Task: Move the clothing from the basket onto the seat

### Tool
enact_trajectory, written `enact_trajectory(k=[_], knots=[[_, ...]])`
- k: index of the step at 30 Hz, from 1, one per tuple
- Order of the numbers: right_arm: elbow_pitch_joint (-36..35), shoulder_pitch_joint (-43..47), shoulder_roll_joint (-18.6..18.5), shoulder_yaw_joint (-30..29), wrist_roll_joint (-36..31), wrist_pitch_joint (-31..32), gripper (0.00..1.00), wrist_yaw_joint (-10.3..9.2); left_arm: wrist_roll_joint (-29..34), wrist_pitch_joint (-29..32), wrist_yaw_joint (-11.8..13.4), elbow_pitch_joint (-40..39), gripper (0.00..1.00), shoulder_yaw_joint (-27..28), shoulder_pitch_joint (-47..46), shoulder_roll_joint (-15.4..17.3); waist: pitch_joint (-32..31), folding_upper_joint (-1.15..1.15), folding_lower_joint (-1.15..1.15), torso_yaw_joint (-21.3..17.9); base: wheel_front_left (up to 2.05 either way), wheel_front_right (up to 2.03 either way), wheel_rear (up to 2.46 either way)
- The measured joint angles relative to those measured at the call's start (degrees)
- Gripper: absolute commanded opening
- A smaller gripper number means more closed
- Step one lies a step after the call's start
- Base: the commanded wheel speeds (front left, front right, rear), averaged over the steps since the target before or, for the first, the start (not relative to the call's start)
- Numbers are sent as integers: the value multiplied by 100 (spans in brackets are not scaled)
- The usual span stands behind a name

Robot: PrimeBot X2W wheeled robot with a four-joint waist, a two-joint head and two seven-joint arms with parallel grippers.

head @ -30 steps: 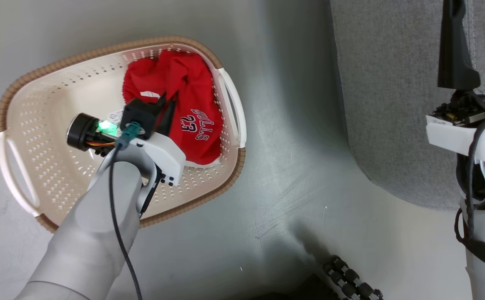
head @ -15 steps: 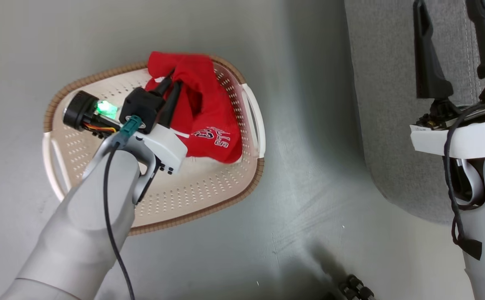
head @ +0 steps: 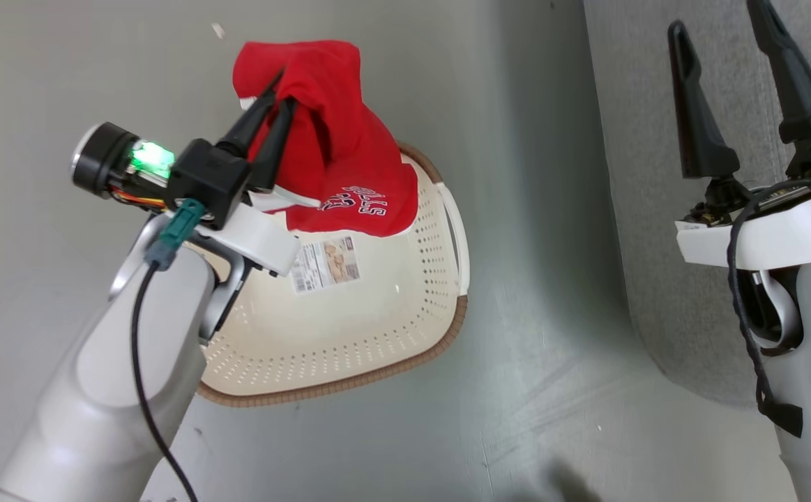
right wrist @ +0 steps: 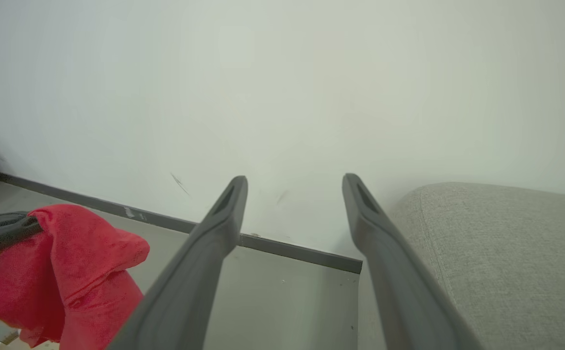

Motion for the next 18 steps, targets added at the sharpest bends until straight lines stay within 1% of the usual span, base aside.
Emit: enact_trajectory(k=[6,7,11,18], knots=[[119,121,-58,224,0,0,100,0,1,-1,79,-608,0,240,261,204,-395,0,0,137,0,0,0],[151,174,-64,260,0,0,100,0,1,-1,118,-687,0,276,313,233,-463,0,0,158,0,0,0],[199,365,-88,364,1,0,100,0,-12,-1,129,-996,0,441,586,349,-746,0,0,240,0,0,0],[249,610,-177,628,1,0,100,0,-65,-1,219,-1436,0,661,1099,499,-1258,0,0,361,0,0,0]])
